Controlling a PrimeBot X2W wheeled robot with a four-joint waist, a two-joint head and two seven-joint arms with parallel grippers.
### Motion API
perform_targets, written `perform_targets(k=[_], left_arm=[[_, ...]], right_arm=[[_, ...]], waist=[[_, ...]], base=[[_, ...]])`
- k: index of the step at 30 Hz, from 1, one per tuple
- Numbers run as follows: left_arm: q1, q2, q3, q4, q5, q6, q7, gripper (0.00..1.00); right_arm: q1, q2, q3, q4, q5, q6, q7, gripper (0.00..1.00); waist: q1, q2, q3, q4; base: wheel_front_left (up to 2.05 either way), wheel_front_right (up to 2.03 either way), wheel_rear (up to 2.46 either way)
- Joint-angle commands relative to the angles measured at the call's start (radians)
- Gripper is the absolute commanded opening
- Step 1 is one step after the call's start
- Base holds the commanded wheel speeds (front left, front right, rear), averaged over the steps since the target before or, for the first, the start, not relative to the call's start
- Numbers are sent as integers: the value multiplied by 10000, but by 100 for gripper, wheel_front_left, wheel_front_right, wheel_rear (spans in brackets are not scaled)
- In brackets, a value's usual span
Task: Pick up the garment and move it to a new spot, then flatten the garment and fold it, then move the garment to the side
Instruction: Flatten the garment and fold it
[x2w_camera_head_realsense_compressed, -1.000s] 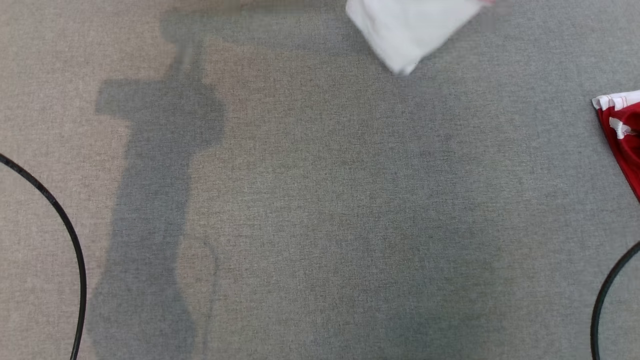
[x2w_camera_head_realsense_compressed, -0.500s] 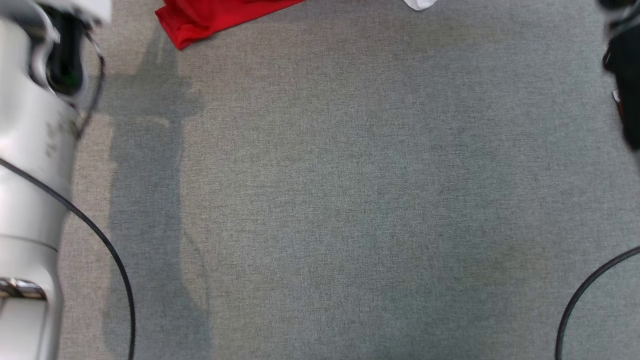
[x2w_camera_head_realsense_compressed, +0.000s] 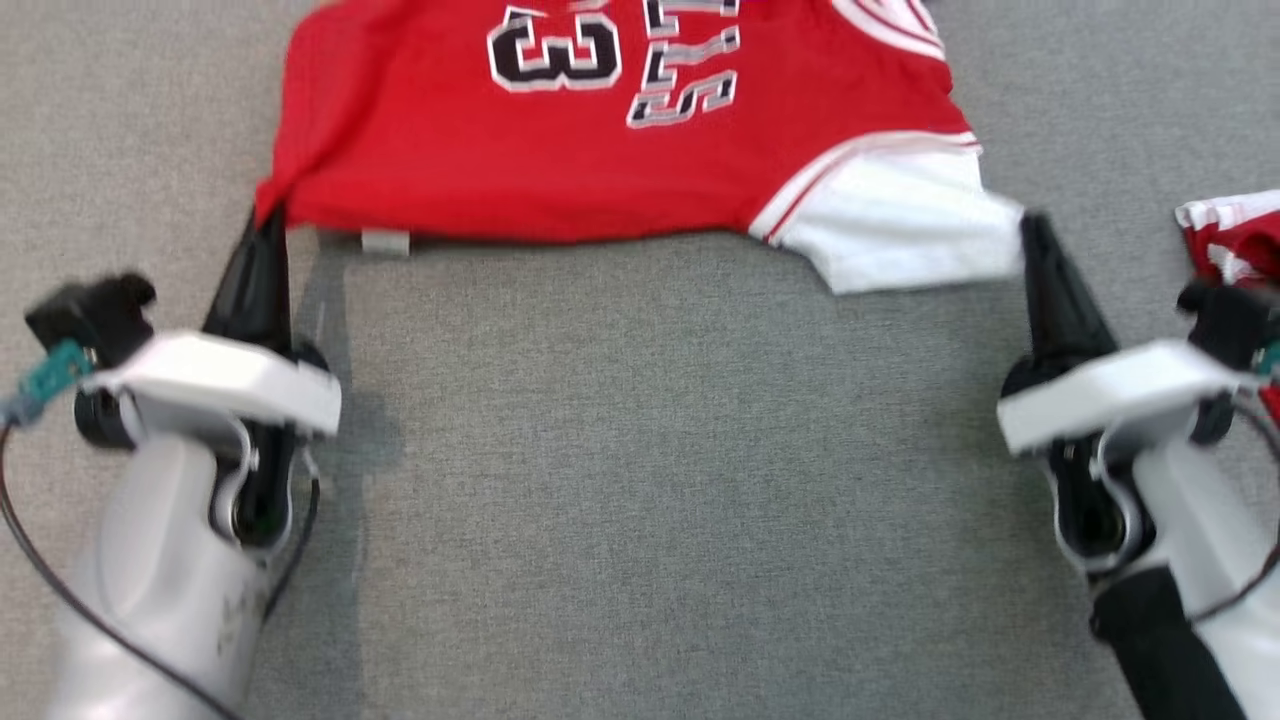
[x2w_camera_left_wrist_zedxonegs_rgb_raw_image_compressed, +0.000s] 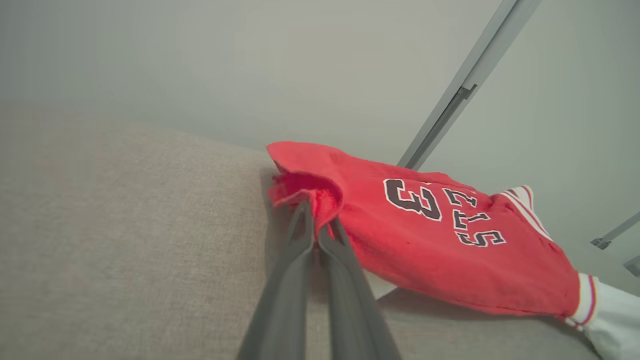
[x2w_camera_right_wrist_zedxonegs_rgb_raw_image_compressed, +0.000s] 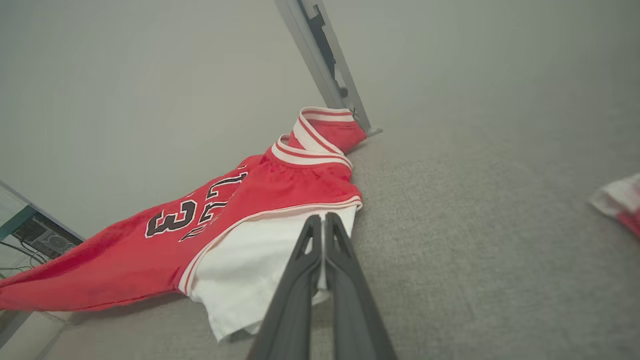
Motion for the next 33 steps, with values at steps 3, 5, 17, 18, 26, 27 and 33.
perform_targets(k=[3, 5, 17, 18, 26, 27, 33], left_arm=[[1392, 265, 187, -1007, 207, 340, -39, 0], [2277, 442, 199, -1749, 229, 570, 68, 0], [6180, 1622, 304, -6975, 186, 2236, 2319, 0], [6495, 1755, 372, -7386, 235, 2444, 2500, 0], [8377, 2347, 665, -9819, 443, 3681, 3637, 0], [8555, 2364, 682, -10006, 444, 3804, 3742, 0], [9111, 2576, 779, -10831, 588, 4301, 4191, 0]], right_arm=[[1292, -179, -53, -772, 276, -4, 49, 0], [2093, -245, -138, -1366, 382, -4, 271, 0], [6243, 42, -1988, -5496, -317, -4, 2910, 0], [6631, 136, -2182, -5896, -480, -4, 3276, 0], [8798, 1089, -3757, -8650, -1364, -4, 5968, 0], [8970, 1165, -3892, -8868, -1436, -4, 6245, 0], [9491, 1362, -4376, -9833, -1718, -4, 7414, 0]], waist=[[0, 0, -499, -100], [0, 0, -744, -93], [0, 0, -1979, -17], [0, 0, -2066, -30], [0, 0, -2588, -127], [0, 0, -2647, -132], [0, 0, -2733, -107]], base=[[0, 0, 0], [0, 0, 0], [0, 0, 0], [0, 0, 0], [0, 0, 0], [0, 0, 0], [0, 0, 0]])
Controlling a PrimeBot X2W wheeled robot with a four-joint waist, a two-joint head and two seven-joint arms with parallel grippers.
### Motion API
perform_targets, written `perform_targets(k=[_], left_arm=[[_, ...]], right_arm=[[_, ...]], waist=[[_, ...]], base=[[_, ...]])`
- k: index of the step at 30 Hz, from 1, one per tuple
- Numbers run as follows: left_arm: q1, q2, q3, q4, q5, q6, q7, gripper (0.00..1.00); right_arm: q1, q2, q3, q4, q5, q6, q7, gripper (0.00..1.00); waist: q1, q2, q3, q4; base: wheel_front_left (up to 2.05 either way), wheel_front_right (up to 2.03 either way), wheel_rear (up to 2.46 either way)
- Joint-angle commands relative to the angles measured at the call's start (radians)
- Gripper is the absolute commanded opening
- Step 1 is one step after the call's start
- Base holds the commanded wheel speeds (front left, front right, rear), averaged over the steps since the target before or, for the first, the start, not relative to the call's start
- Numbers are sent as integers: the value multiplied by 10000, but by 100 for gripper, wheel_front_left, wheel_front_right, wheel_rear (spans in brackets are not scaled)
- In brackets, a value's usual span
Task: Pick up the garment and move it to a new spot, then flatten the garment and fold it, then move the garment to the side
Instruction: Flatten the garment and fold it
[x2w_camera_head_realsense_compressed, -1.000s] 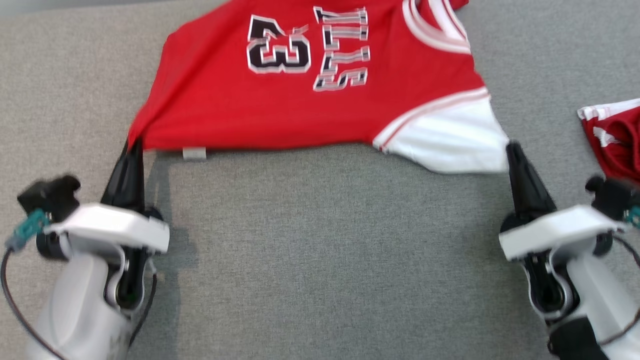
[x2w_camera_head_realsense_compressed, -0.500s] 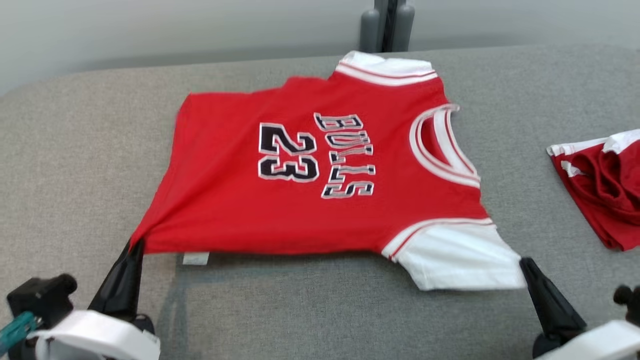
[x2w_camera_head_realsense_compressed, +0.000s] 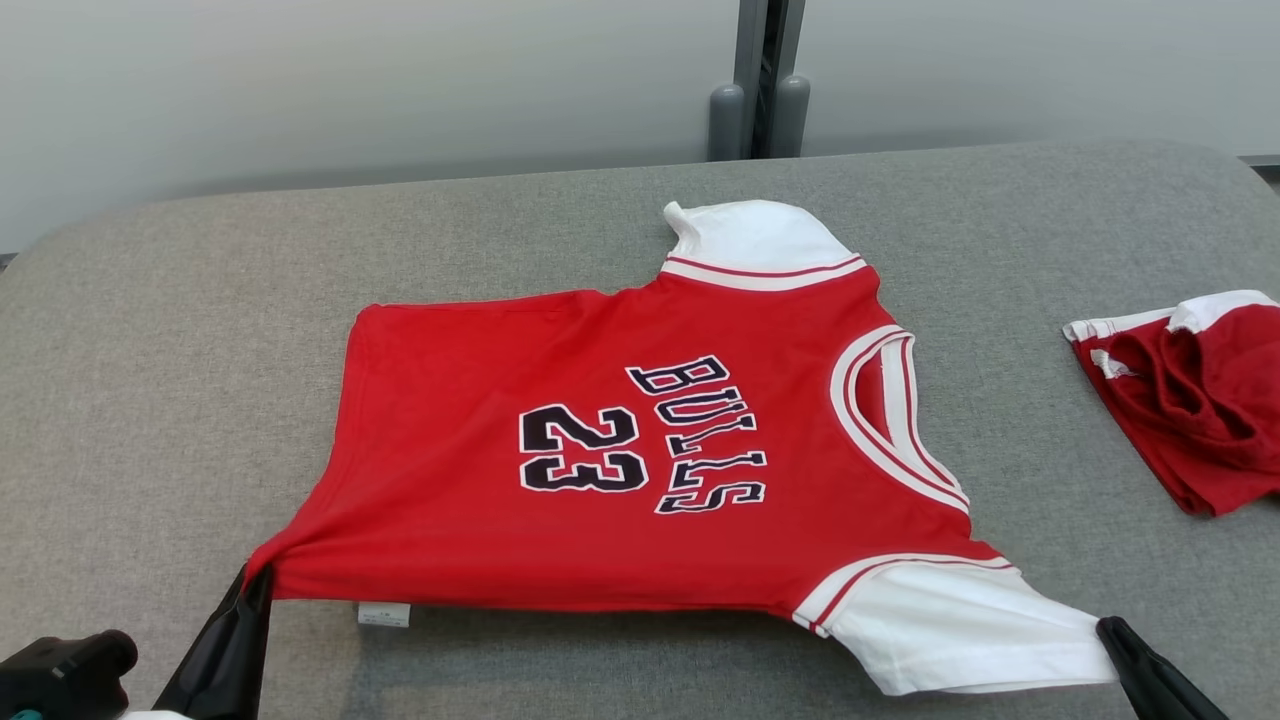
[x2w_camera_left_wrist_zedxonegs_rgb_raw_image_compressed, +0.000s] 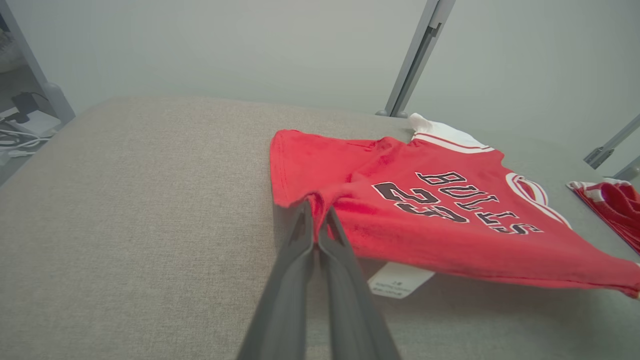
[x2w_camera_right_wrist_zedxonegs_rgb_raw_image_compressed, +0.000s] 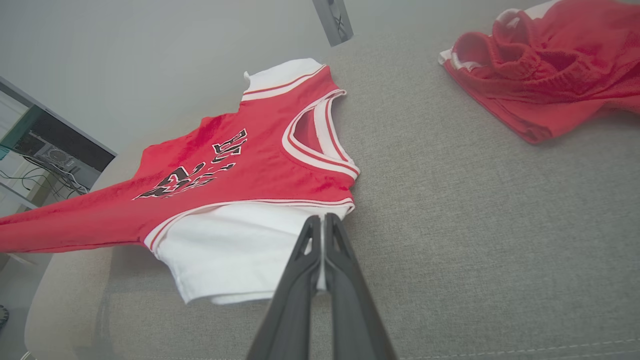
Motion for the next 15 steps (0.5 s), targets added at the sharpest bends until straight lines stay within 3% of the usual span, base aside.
perform_targets(k=[1, 8, 15], left_arm=[[69, 77, 53, -135, 67, 95, 43, 0], [-261, 78, -2, -273, 51, 158, 199, 0], [-1426, 21, -218, 234, -190, -316, 321, 0]], right_arm=[[37, 11, -101, -171, -107, -4, 127, 0], [-620, 23, 61, -516, -471, -4, 266, 0], [-2415, -119, 735, -108, -785, -4, 293, 0]], waist=[[0, -1, 4, 13], [0, -1, 318, 47], [0, -1, 1216, 26]], base=[[0, 0, 0], [0, 0, 0], [0, 0, 0]])
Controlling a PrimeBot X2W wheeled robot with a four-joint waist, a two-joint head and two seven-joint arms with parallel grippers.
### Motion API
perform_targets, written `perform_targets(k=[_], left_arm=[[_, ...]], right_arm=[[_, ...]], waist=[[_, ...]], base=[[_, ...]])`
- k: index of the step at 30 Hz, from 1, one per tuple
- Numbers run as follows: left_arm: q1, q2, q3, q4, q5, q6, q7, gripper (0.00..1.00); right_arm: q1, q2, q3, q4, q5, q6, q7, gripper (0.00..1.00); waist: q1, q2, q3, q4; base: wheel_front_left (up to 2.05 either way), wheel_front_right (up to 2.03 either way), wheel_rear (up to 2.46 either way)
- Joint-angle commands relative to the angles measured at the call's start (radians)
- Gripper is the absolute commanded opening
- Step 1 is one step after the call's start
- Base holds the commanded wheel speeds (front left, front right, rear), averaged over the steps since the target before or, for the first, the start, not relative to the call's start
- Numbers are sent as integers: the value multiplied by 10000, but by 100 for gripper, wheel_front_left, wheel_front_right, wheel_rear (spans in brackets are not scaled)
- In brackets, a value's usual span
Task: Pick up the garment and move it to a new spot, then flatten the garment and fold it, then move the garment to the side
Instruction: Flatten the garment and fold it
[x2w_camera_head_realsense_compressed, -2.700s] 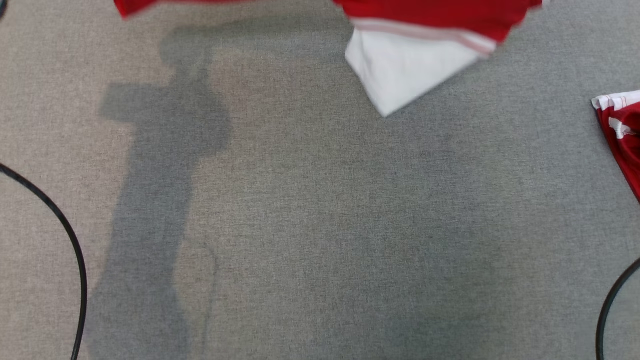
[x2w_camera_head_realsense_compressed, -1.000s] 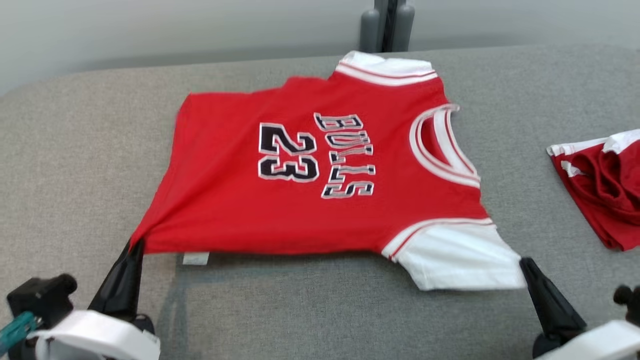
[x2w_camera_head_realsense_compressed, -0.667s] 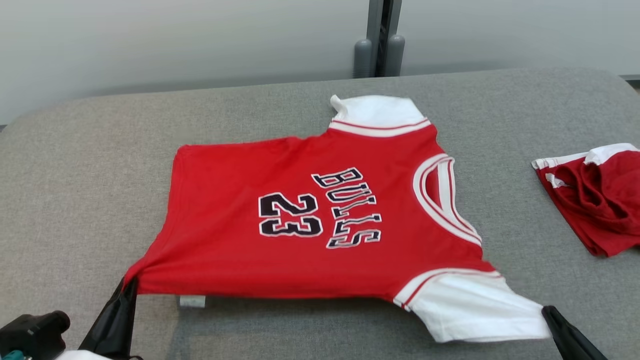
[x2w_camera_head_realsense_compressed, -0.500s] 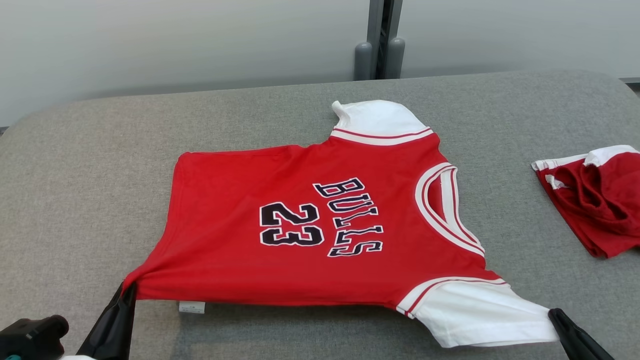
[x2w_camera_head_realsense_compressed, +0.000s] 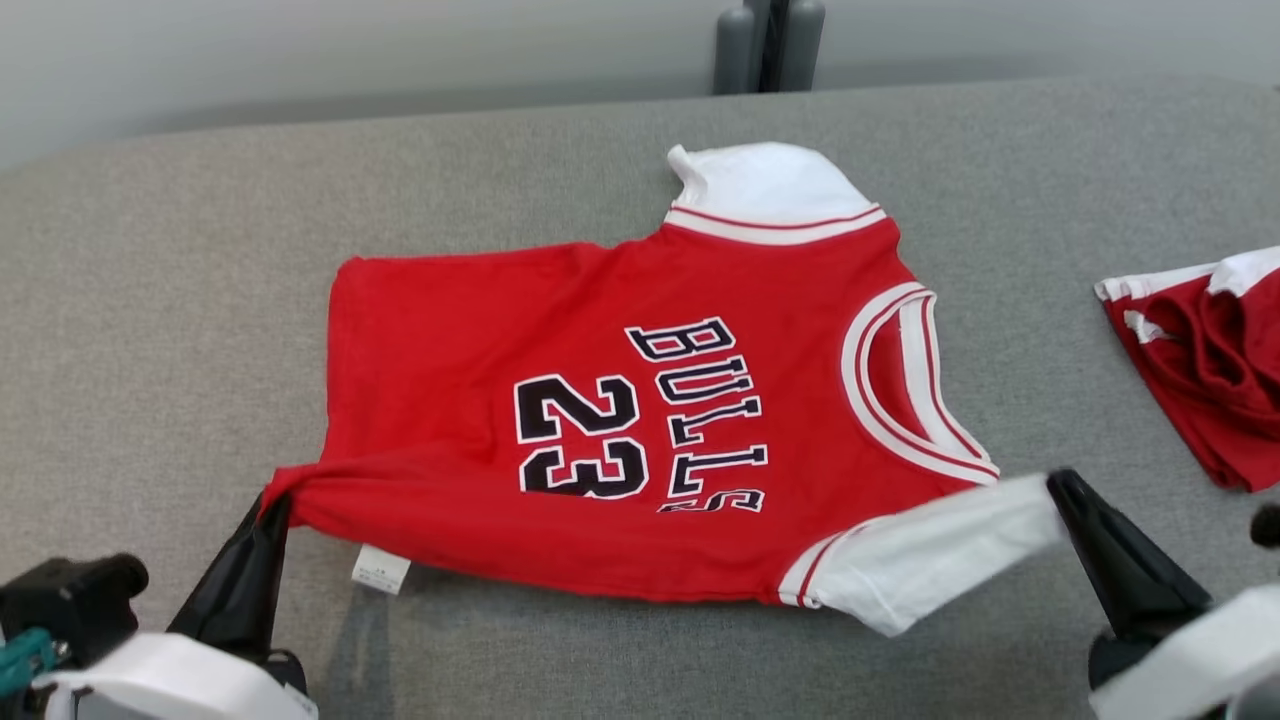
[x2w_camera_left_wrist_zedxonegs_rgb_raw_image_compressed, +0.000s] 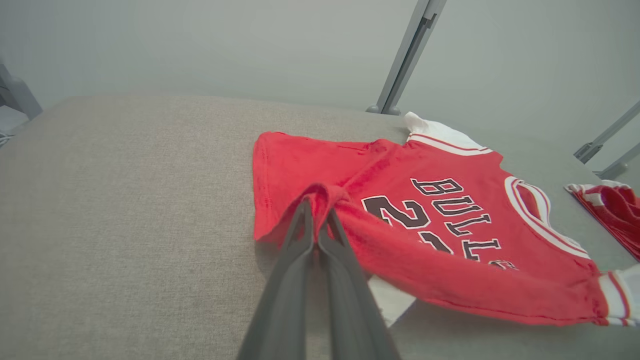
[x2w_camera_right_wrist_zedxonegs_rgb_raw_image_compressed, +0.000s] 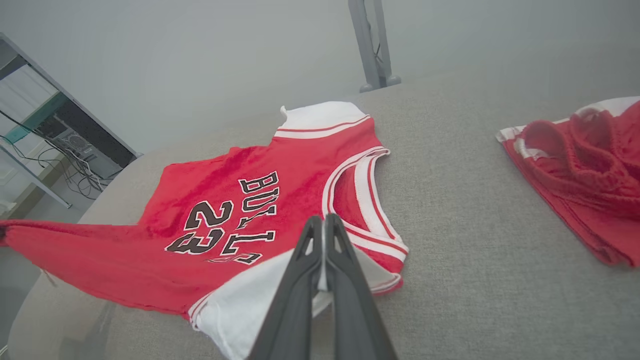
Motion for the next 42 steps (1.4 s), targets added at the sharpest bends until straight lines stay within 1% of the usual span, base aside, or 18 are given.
perform_targets(k=[1, 3, 5, 7, 12, 20, 21, 23, 24, 25, 26, 27, 31, 33, 36, 38, 41, 42], left_arm=[[-437, 39, -10, 241, -61, -141, 53, 0], [-825, -34, -42, 537, -187, -280, 61, 0], [-1180, -79, -17, 814, -292, -388, 19, 0], [-1479, -126, 25, 1105, -399, -493, -26, 0], [-2010, -260, 41, 1713, -622, -721, -96, 0], [-2773, -644, -233, 3162, -1107, -1286, -133, 0], [-2825, -694, -252, 3297, -1154, -1343, -173, 12], [-2884, -829, -286, 3539, -1283, -1488, -260, 62], [-2898, -864, -301, 3645, -1314, -1553, -327, 100], [-2914, -913, -306, 3714, -1363, -1601, -398, 100], [-2924, -964, -279, 3757, -1362, -1641, -516, 100], [-2933, -1023, -196, 3776, -1319, -1631, -738, 100], [-2990, -1305, 140, 3709, -855, -1429, -2037, 100], [-3073, -1550, 242, 3620, -653, -1364, -2745, 100], [-3177, -1731, 339, 3620, -235, -1269, -3653, 100], [-3234, -1826, 387, 3694, 84, -1212, -4067, 100], [-3258, -1879, 453, 3853, 643, -1140, -4363, 100], [-3147, -1846, 435, 3969, 1096, -1149, -4446, 100]], right_arm=[[-572, -78, 163, 242, 112, -4, 21, 0], [-1193, -332, 305, 635, -4, -4, 5, 0], [-1869, -331, 454, 1075, 208, -3, -88, 0], [-2483, -561, 449, 1573, 110, -4, -172, 0], [-3561, -617, 461, 2657, 322, -4, -431, 0], [-4878, -560, 690, 4756, 702, -4, -1212, 0], [-4959, -516, 732, 4944, 822, -3, -1332, 0], [-5112, -531, 824, 5208, 912, -3, -1669, 0], [-5152, -500, 862, 5302, 1080, -3, -1857, 0], [-5156, -498, 909, 5367, 1145, -3, -2049, 38], [-5144, -572, 946, 5404, 1150, -4, -2269, 71], [-5113, -619, 987, 5395, 1170, -4, -2536, 100], [-4829, -752, 968, 5238, 967, -3, -3798, 100], [-4694, -880, 872, 5126, 562, -4, -4512, 100], [-4486, -951, 786, 4949, -215, -3, -5499, 100], [-4337, -944, 745, 4900, -736, -4, -6065, 100], [-4039, -957, 686, 4892, -1488, -4, -6688, 100], [-3789, -890, 635, 5003, -1863, -4, -6854, 100]], waist=[[0, -1, 508, -22], [0, -1, 793, -5], [0, -1, 1105, 2], [0, -1, 1364, 20], [0, -1, 1791, 105], [0, -1, 2275, 201], [0, -1, 2301, 210], [0, -1, 2328, 223], [0, -1, 2326, 222], [0, -1, 2313, 223], [0, -1, 2293, 224], [0, -1, 2263, 226], [0, -1, 2040, 247], [0, -1, 1906, 268], [0, -1, 1709, 267], [0, -1, 1557, 238], [0, -1, 1334, 180], [0, -1, 1186, 160]], base=[[0, 0, 0], [0, 0, 0], [0, 0, 0], [0, 0, 0], [0, 0, 0], [0, 0, 0], [0, 0, 0], [0, 0, 0], [0, 0, 0], [0, 0, 0], [0, 0, 0], [0, 0, 0], [0, 0, 0], [0, 0, 0], [0, 0, 0], [0, 0, 0], [0, 0, 0], [0, 0, 0]])
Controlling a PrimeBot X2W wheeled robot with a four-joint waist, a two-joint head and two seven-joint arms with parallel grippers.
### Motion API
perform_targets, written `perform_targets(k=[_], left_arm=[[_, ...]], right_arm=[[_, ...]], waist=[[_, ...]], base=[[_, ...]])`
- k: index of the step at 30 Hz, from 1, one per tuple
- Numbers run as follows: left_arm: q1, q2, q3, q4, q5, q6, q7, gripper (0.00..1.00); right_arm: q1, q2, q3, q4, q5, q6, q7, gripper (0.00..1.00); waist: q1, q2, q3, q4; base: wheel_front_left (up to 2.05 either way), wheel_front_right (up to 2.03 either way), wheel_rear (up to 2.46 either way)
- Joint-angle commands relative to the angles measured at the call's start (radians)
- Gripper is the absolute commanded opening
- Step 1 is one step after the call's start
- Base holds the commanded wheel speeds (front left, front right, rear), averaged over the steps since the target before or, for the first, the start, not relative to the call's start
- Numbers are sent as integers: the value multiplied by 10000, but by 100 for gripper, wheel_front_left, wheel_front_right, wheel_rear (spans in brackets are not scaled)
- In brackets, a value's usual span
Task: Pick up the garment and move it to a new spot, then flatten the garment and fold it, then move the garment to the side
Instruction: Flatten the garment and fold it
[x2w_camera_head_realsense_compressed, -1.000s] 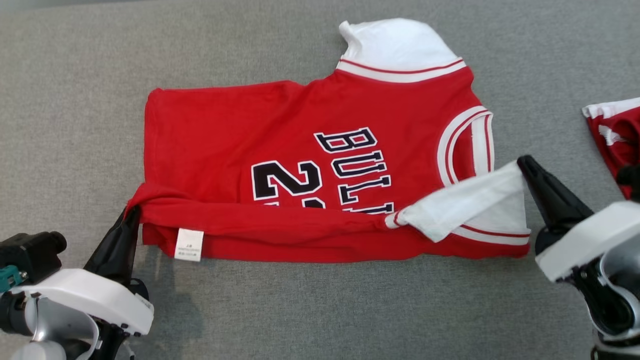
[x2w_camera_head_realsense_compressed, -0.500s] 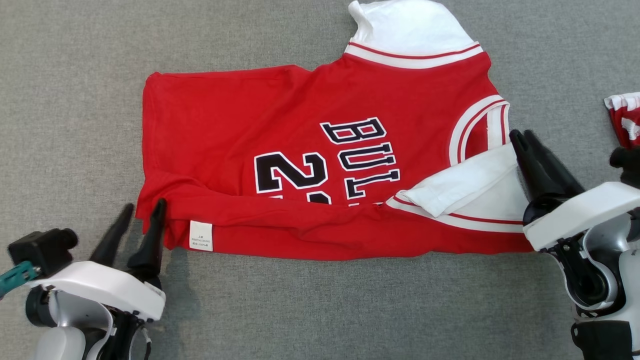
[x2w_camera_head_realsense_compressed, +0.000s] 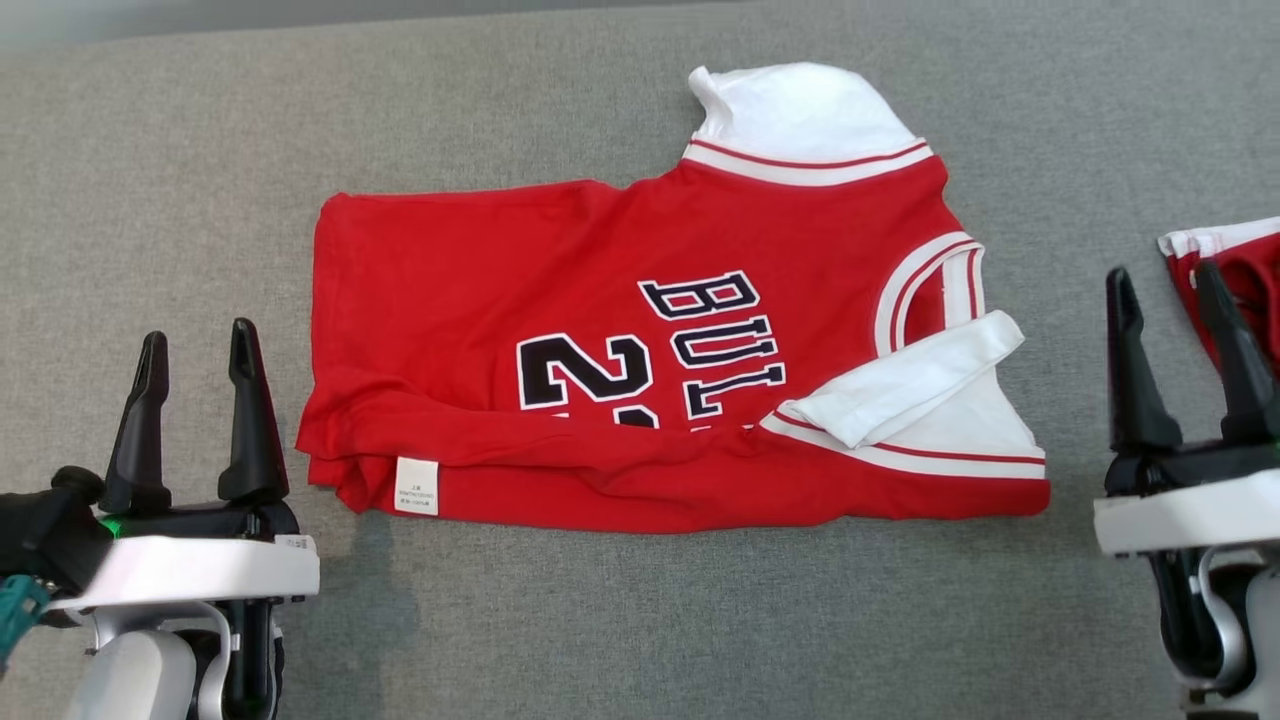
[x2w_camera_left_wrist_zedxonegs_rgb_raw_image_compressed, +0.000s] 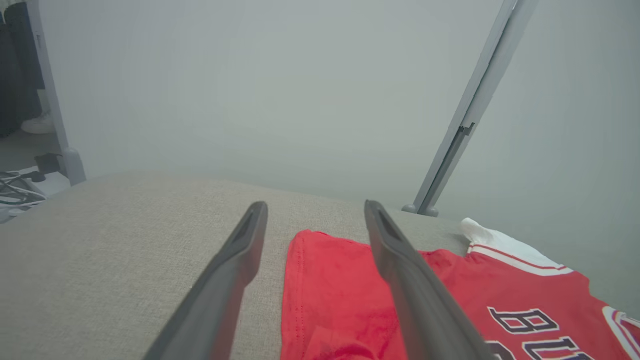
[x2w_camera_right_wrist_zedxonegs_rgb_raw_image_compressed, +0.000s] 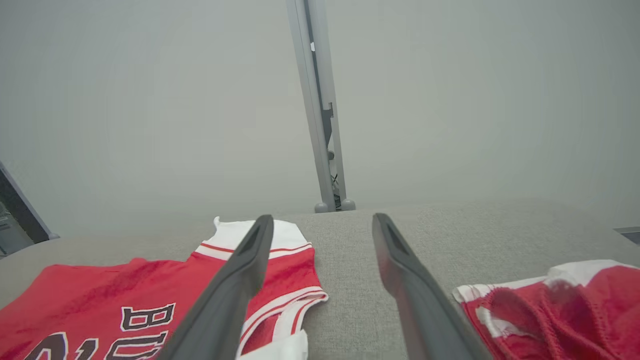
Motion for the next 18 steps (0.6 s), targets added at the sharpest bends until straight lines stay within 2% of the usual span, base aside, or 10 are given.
perform_targets(k=[1, 7, 18], left_arm=[[103, 91, 9, 137, 495, 41, -102, 100], [733, -25, 3, 352, 1233, 23, -152, 100], [1016, -326, 124, 505, 1478, -264, -150, 100]], right_arm=[[351, 64, -82, 165, -326, -4, -131, 100], [960, 337, -147, 395, -736, -4, -198, 100], [1149, 523, -172, 406, -792, -4, -69, 100]], waist=[[0, 0, -234, -54], [0, 0, -645, -137], [0, 0, -902, -39]], base=[[0, 0, 0], [0, 0, 0], [0, 0, 0]])
